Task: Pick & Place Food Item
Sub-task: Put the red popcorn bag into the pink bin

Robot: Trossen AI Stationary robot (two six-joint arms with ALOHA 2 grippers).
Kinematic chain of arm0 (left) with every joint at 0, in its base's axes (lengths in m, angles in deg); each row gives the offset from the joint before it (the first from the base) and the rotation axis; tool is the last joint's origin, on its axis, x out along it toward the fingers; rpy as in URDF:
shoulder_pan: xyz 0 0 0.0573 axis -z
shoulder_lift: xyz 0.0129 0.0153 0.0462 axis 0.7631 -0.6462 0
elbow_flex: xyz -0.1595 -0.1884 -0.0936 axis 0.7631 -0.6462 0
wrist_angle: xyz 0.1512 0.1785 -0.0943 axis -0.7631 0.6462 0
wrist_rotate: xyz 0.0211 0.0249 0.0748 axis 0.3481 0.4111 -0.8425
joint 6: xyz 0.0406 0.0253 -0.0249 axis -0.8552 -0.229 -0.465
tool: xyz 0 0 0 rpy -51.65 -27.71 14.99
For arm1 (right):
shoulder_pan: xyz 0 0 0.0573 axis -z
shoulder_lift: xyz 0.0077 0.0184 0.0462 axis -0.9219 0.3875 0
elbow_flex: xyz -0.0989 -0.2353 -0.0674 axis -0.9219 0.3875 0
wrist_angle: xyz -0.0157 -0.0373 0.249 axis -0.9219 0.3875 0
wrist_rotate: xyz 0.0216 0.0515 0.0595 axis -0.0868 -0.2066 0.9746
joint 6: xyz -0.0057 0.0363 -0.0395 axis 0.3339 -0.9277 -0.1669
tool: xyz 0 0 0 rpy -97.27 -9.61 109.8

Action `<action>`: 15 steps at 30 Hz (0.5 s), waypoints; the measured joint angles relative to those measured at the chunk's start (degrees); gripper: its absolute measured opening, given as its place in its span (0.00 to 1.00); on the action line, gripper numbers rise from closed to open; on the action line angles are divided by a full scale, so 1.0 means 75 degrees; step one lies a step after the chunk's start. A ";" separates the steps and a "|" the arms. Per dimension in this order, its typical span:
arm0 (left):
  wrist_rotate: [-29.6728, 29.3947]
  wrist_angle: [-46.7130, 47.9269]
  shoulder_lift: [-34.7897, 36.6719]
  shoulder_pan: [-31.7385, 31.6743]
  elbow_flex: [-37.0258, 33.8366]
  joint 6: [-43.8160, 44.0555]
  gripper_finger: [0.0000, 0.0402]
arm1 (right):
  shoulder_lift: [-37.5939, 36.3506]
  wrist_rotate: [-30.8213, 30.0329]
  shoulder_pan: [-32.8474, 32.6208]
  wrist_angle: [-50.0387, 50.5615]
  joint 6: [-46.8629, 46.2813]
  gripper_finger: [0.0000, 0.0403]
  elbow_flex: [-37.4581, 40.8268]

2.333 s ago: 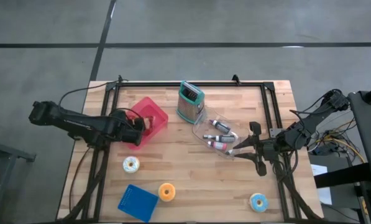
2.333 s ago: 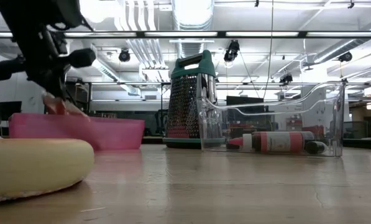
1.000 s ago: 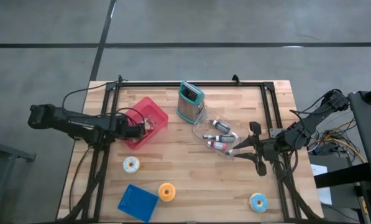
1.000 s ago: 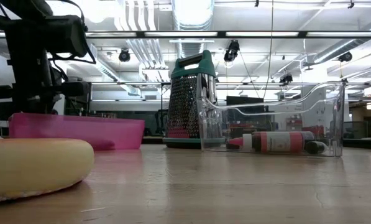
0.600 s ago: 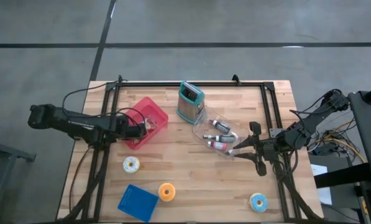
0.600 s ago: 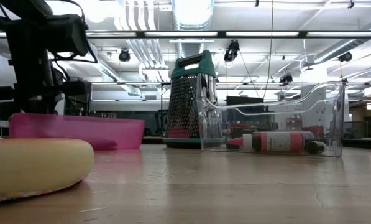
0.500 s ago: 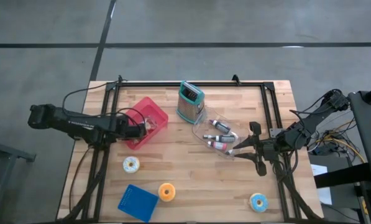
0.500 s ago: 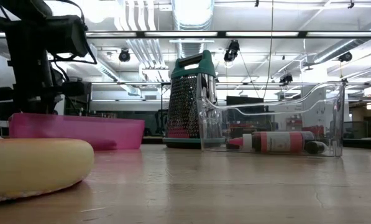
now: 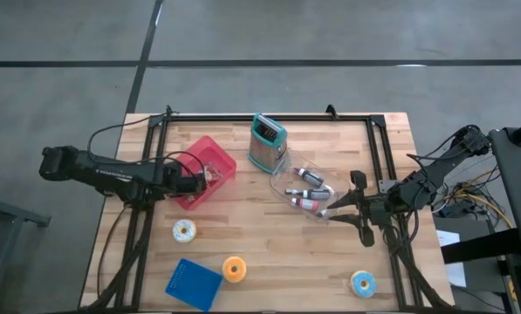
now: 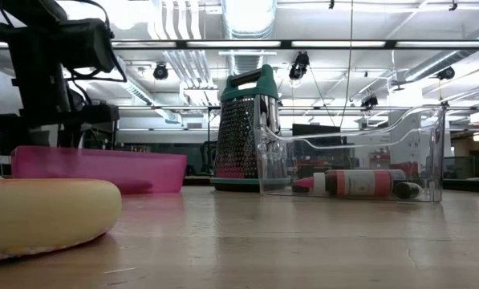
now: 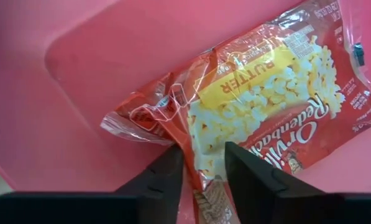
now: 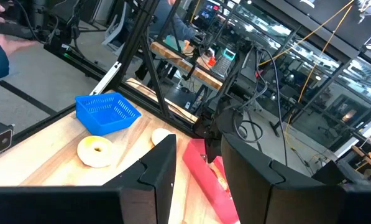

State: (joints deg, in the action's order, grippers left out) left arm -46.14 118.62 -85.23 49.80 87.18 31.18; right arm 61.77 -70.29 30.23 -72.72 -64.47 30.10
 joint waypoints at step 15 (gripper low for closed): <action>0.0000 -0.0058 0.0000 0.0000 0.0000 -0.0003 0.46 | -0.0002 0.0000 0.0000 0.0000 0.0000 0.31 0.0000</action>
State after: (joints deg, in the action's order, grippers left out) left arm -46.14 118.18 -85.23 49.80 87.18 31.16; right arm 61.76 -70.29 30.23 -72.72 -64.47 30.10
